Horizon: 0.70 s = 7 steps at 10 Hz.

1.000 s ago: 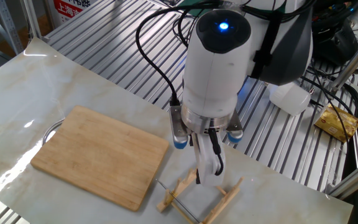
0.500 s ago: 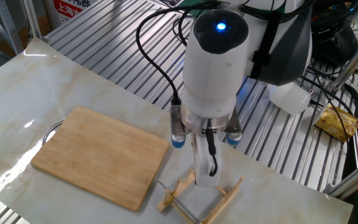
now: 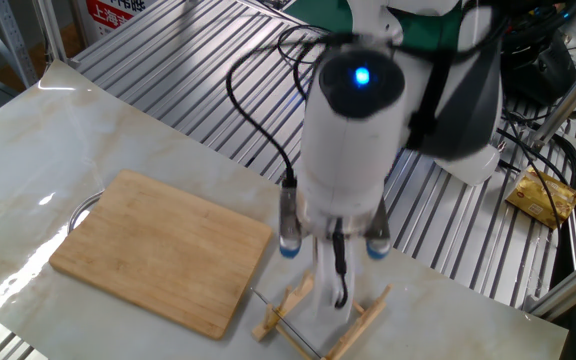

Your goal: Put the knife on the cutting board

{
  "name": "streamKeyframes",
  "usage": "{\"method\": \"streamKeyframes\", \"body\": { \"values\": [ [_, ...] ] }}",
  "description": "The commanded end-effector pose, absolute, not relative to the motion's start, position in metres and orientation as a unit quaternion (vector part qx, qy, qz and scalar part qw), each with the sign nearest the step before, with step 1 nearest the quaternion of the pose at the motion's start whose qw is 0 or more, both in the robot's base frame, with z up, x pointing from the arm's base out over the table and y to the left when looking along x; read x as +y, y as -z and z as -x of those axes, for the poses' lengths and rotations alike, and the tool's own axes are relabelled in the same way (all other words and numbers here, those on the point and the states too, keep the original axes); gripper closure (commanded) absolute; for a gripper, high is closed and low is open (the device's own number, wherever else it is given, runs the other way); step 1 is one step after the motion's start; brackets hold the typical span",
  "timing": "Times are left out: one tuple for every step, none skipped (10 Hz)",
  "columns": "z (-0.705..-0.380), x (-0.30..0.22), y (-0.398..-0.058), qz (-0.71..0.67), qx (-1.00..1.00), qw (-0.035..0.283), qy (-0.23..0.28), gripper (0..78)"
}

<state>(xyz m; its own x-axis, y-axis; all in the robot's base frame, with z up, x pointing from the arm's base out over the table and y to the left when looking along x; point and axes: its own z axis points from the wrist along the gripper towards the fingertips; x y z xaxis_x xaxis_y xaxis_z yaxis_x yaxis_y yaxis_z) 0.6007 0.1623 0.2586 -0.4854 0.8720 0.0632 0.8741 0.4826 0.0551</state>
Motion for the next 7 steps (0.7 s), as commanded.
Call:
{"method": "streamKeyframes", "body": {
  "values": [
    [-0.616, 0.169, -0.241, 0.537, -0.842, 0.010, 0.039, 0.1],
    [-0.620, 0.171, -0.235, 0.549, -0.835, 0.010, 0.038, 0.1],
    [-0.623, 0.172, -0.230, 0.561, -0.827, 0.008, 0.036, 0.1],
    [-0.625, 0.173, -0.227, 0.568, -0.822, 0.008, 0.035, 0.1],
    [-0.628, 0.173, -0.221, 0.579, -0.815, 0.007, 0.033, 0.1],
    [-0.630, 0.172, -0.216, 0.584, -0.811, 0.005, 0.030, 0.1],
    [-0.632, 0.171, -0.211, 0.586, -0.810, 0.006, 0.031, 0.1]
  ]
}}
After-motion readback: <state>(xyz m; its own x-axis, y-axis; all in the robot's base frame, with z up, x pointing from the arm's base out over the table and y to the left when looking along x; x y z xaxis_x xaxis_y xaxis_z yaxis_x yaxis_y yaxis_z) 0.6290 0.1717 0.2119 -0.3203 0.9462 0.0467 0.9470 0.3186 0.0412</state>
